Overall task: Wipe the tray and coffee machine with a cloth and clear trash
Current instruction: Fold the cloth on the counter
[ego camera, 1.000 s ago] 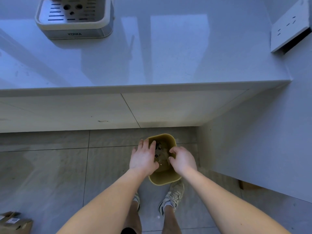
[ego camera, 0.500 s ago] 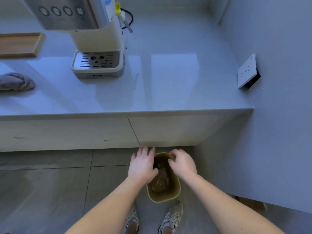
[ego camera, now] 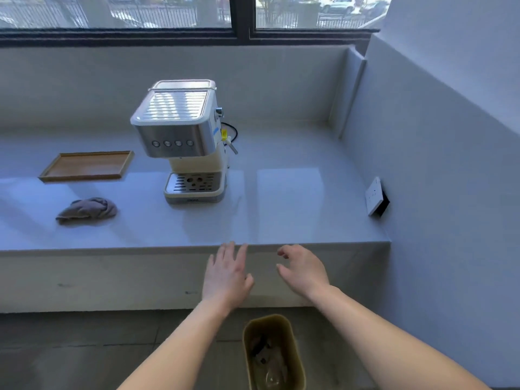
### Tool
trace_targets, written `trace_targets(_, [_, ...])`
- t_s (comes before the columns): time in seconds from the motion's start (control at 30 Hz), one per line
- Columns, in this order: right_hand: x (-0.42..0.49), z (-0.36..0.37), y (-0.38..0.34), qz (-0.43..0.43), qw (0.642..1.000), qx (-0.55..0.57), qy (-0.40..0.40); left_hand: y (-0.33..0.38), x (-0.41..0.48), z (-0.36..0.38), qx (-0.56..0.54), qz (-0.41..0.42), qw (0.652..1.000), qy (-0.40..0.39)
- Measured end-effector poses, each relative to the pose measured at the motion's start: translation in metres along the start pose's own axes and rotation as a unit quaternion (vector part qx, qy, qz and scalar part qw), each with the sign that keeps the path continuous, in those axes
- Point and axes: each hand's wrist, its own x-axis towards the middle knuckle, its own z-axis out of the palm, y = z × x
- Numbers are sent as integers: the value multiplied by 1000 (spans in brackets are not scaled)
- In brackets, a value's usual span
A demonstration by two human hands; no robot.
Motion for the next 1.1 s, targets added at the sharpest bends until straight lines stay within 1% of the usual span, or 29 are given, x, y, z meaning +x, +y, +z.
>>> trace_targets(0.1, [9, -27, -17, -32, 999, -14, 11, -1, 6, -28, 19, 1, 999, 47])
trace_targets(0.33, [26, -80, -50, -88, 994, -46, 39, 3, 18, -77, 25, -22, 996, 87])
trace_targets(0.53, [36, -105, -75, -124, 989, -68, 50, -3, 24, -116, 24, -39, 988, 149])
trace_targets(0.6, [37, -109, -87, -131, 987, -74, 55, -13, 23, -126, 26, -39, 986, 158])
trace_targets(0.7, [36, -109, -110, -138, 986, -77, 61, -34, 20, -139, 34, -35, 985, 168])
trace_targets(0.83, [34, -99, -155, -139, 984, -84, 68, -73, 11, -158, 18, -34, 983, 179])
trace_targets(1.0, [31, -64, -229, -143, 983, -69, 89, -148, -14, -180, 30, -24, 984, 172])
trace_targets(1.1, [31, -33, -275, -146, 984, -57, 85, -199, -30, -189, 47, -34, 985, 164])
